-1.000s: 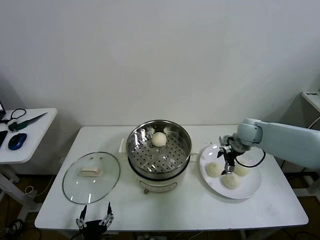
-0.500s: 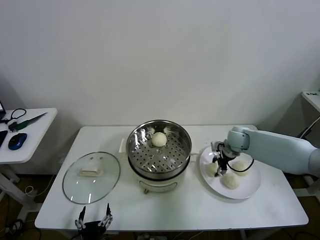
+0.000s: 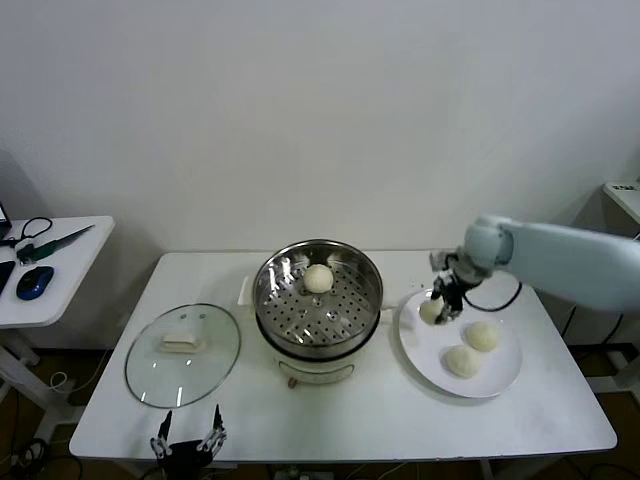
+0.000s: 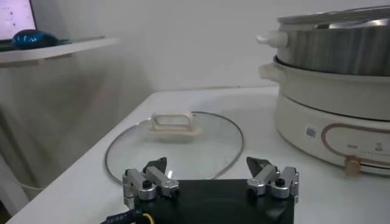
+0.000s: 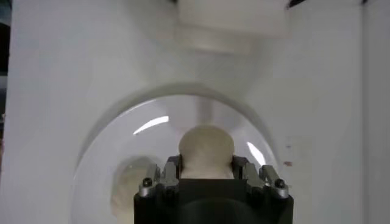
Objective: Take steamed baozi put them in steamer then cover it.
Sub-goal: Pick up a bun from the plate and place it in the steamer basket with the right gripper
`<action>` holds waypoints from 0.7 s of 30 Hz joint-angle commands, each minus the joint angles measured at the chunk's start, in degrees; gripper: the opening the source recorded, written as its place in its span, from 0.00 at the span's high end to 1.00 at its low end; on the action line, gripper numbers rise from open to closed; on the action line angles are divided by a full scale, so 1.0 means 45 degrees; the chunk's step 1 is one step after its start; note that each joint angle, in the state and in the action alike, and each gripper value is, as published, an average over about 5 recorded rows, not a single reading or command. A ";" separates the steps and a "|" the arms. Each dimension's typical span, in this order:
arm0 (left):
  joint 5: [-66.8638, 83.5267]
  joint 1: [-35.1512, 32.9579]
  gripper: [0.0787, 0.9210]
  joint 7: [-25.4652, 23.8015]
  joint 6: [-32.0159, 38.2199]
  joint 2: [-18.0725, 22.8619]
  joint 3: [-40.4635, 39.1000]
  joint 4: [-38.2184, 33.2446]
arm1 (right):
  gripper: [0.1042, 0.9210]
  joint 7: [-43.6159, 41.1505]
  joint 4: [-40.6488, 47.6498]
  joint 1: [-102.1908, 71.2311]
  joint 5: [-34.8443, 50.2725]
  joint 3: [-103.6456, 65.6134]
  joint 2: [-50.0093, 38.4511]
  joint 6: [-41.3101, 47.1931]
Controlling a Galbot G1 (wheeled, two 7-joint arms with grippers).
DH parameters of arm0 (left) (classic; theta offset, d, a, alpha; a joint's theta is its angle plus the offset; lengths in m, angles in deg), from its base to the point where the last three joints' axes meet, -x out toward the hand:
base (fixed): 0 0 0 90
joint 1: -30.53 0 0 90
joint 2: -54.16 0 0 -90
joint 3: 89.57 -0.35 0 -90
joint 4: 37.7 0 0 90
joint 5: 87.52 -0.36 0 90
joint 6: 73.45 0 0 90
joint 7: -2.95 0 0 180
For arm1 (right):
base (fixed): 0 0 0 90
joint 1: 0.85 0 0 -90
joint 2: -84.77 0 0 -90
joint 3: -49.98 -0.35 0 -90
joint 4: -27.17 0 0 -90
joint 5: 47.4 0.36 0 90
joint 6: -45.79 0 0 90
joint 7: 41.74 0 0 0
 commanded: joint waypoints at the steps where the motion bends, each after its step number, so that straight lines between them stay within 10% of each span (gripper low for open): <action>1: -0.0028 0.0037 0.12 -0.0014 -0.0055 -0.0044 -0.0080 -0.0029 | 0.45 -0.0930 -0.1422 0.5650 0.3439 0.1522 0.1087 0.0002; 21: 0.0004 -0.0077 0.12 -0.0046 -0.0178 -0.0046 0.0020 -0.0504 | 0.45 0.2554 -0.0942 0.0261 0.4288 -0.0893 0.7332 0.2465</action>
